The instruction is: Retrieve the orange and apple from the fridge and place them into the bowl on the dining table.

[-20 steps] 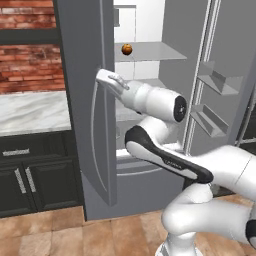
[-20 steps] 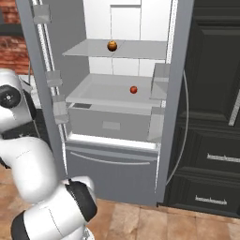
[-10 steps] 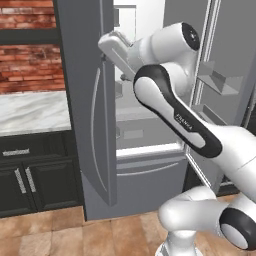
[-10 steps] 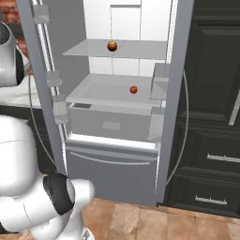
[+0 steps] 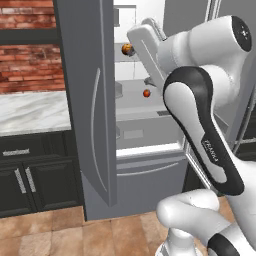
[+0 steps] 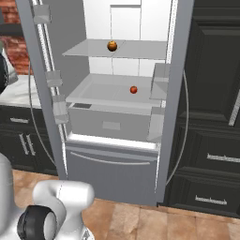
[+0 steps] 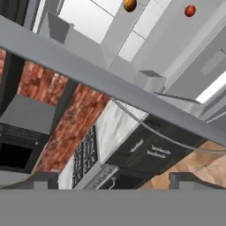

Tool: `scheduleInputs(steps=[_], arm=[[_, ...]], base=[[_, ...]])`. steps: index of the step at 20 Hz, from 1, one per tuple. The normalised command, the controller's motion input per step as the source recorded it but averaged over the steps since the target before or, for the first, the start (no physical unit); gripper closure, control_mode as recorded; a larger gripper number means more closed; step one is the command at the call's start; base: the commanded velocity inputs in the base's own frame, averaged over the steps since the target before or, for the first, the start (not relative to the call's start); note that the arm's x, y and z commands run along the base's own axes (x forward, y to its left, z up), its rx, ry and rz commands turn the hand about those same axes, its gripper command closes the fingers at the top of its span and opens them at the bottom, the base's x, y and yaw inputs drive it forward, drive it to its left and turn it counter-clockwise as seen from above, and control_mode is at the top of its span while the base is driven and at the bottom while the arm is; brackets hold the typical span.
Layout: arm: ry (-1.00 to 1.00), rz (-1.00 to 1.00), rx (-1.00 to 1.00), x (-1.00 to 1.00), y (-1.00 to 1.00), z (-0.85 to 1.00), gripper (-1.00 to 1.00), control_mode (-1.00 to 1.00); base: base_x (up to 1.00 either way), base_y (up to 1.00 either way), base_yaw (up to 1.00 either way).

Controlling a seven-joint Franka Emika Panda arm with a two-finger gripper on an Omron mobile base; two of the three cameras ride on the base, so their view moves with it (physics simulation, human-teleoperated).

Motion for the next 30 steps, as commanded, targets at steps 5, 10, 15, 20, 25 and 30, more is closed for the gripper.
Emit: scheduleInputs(steps=[5,10,15,20,25,30], arm=[[-0.07,-0.01,0.4,-0.1,-0.5,-0.29,-1.0,-1.0],[0.02,-0.08,0.39,0.09,-0.54,-0.1,-1.0,-1.0],[0.1,-0.12,0.33,0.31,-0.44,0.0,-1.0,-1.0],[0.18,-0.03,0.28,0.73,-0.2,0.03,-1.0,-1.0],[0.24,0.01,0.14,0.68,-0.02,0.04,-1.0,-1.0],[0.16,0.08,0.01,0.9,0.04,0.0,-1.0,-1.0]], base=[[0.0,0.0,0.0],[0.0,0.0,0.0],[0.0,0.0,0.0],[0.0,0.0,0.0],[0.0,0.0,0.0],[0.0,0.0,0.0]])
